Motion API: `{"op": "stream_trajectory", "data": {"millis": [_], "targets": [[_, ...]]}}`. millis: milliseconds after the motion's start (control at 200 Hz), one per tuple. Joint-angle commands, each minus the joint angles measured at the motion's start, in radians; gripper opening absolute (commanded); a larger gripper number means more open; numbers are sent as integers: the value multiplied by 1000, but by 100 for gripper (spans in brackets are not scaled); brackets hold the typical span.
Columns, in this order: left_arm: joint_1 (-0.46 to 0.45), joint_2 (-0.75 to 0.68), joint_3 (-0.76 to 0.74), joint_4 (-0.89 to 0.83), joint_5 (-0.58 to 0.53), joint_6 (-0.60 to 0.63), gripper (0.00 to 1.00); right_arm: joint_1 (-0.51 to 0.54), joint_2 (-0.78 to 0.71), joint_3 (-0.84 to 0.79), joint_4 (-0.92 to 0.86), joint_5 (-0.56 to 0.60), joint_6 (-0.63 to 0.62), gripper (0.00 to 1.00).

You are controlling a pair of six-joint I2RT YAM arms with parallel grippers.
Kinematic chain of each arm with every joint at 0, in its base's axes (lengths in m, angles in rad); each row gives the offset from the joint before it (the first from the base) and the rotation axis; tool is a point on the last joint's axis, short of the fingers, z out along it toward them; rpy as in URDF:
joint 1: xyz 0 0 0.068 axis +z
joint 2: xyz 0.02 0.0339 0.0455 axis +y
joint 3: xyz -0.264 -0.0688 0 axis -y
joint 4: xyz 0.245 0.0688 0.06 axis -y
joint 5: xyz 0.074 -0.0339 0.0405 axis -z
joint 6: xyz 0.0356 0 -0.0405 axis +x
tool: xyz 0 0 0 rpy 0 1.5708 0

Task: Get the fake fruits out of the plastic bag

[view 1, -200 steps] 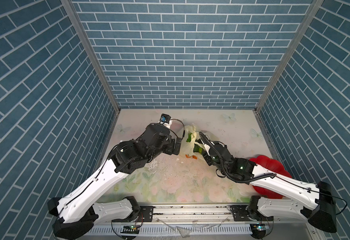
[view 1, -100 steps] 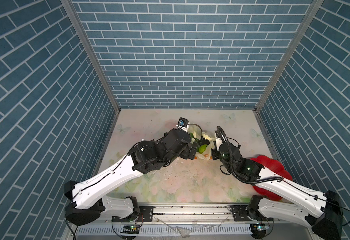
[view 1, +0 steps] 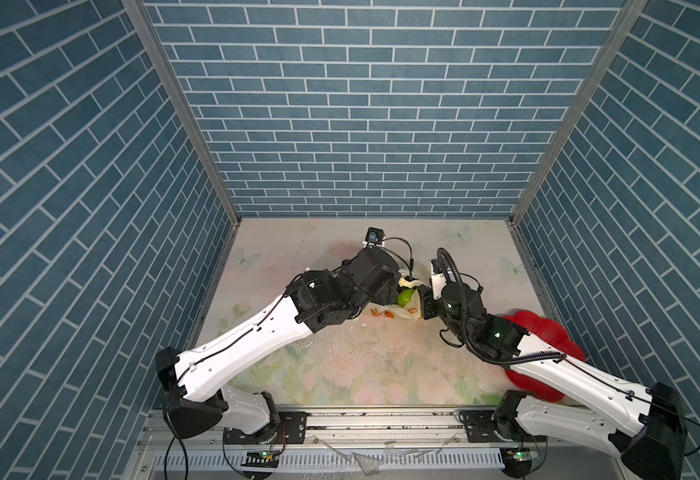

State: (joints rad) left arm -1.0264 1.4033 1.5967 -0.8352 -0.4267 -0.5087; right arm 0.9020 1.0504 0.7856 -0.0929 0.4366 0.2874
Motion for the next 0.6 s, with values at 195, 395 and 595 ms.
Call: {"op": "stream_trajectory", "data": {"millis": [195,395,595], "targets": [[132,40,-10,61,186,-12,56,-24,141,171,-43,-91,-63,61],[256,62,-26,123,272,-20,38,-92,206,249,-51,-72,-44,44],[460,111,-37,282,371,-39,17,-263,271,364,-23,-216,58,25]]}}
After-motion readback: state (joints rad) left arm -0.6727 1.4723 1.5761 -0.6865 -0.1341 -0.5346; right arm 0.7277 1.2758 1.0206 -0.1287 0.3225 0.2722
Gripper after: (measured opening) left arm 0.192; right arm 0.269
